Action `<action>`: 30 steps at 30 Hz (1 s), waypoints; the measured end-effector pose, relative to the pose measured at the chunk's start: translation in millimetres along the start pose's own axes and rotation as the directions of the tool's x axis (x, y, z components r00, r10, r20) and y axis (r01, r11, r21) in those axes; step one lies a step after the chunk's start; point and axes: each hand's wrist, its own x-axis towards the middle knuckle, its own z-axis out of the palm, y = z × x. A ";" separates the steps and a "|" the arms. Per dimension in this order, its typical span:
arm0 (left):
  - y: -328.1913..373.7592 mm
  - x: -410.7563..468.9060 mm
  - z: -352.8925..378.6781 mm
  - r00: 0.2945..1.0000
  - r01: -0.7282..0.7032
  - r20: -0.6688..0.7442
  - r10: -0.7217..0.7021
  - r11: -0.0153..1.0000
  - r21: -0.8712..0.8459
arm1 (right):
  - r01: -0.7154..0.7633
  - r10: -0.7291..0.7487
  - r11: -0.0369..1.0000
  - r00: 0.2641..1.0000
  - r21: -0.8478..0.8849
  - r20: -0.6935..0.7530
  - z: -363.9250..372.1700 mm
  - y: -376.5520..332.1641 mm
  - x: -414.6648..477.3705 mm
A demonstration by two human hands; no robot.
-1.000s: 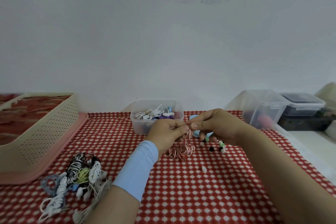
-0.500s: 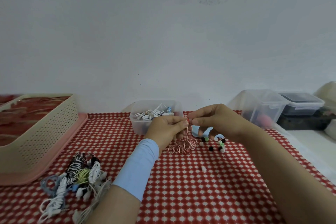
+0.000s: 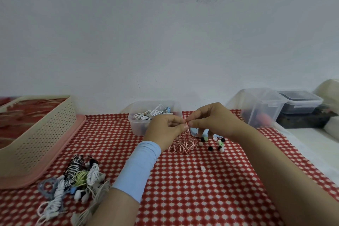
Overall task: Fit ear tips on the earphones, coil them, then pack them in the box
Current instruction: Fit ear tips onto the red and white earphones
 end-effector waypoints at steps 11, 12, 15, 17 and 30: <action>5.6 -0.5 -5.7 0.991 -0.075 0.113 0.067 0.995 0.072 | -0.210 0.168 0.947 0.969 0.244 0.181 -8.2 6.6 -2.0; 4.8 -0.8 -5.1 0.992 -0.069 0.113 0.060 0.994 0.079 | -0.204 0.166 0.949 0.972 0.240 0.168 -6.3 6.7 -1.7; 2.2 -1.7 -3.9 0.992 -0.060 0.114 0.050 0.994 0.087 | -0.180 0.154 0.961 0.979 0.210 0.136 -3.2 5.9 -2.0; 3.9 -1.9 -3.0 0.992 -0.055 0.116 0.048 0.997 0.055 | -0.184 0.152 0.958 0.976 0.219 0.156 -7.2 6.5 -2.4; 7.4 -2.6 3.8 0.993 0.003 0.116 -0.002 1.000 -0.010 | -0.177 0.164 0.977 0.980 -0.121 -0.109 -36.4 17.5 -0.6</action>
